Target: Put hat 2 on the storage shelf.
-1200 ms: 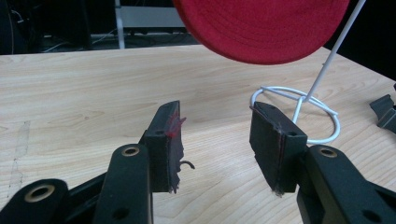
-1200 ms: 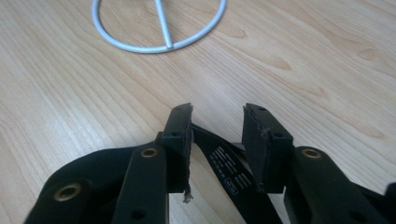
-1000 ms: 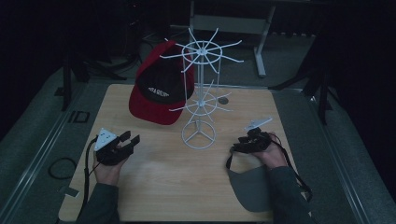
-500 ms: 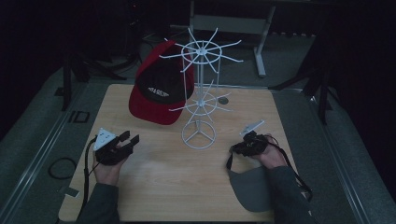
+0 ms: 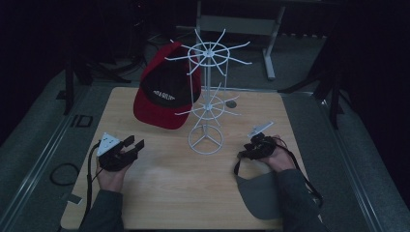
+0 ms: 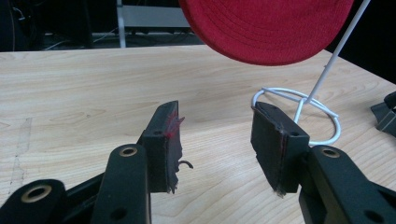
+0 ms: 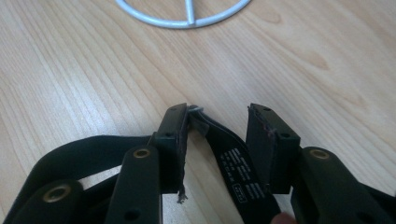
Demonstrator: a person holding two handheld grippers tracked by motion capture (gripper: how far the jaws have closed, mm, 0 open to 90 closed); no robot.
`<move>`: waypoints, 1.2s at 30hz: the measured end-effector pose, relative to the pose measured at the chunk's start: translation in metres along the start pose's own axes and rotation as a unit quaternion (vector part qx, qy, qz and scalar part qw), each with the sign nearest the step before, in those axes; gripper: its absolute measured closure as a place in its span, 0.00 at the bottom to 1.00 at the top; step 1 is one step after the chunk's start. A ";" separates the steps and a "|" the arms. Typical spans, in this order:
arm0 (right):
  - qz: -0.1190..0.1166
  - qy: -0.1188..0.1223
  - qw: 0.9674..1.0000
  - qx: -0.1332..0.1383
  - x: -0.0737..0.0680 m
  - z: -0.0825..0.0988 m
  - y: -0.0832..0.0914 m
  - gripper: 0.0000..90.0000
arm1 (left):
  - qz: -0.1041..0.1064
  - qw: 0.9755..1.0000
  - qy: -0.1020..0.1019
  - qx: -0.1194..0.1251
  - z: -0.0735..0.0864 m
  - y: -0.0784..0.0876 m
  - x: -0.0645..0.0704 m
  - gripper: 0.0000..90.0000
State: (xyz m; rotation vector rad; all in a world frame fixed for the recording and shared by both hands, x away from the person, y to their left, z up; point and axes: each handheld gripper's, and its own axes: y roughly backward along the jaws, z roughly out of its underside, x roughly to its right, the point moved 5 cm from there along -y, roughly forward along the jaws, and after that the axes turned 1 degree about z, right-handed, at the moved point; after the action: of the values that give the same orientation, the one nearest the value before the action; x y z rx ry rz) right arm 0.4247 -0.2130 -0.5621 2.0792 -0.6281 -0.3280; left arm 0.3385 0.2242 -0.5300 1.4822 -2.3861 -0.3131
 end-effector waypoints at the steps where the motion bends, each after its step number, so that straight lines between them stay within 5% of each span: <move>1: -0.001 0.002 1.000 0.001 0.000 0.000 -0.001 0.63 | 0.000 1.000 0.000 0.000 0.000 0.000 0.000 0.59; 10: -0.010 0.018 1.000 -0.008 -0.001 0.002 -0.003 0.63 | 0.000 1.000 0.001 0.001 0.000 0.000 0.000 0.58; 20: 0.010 0.021 0.999 -0.041 -0.002 0.007 -0.014 0.72 | -0.001 1.000 0.000 -0.001 0.000 0.000 0.000 0.58; 25: 0.020 0.017 0.999 -0.046 -0.002 0.005 -0.017 0.91 | -0.003 1.000 0.000 0.002 0.000 0.000 -0.001 0.58; 36: 0.035 -0.017 0.999 0.005 0.005 -0.002 -0.003 0.98 | -0.008 1.000 0.001 0.002 0.000 0.000 -0.002 0.58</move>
State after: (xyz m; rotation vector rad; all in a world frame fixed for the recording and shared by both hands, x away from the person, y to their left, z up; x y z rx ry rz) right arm 0.4304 -0.2126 -0.5634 2.0597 -0.7215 -0.3211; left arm 0.3391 0.2260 -0.5304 1.5026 -2.3753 -0.3097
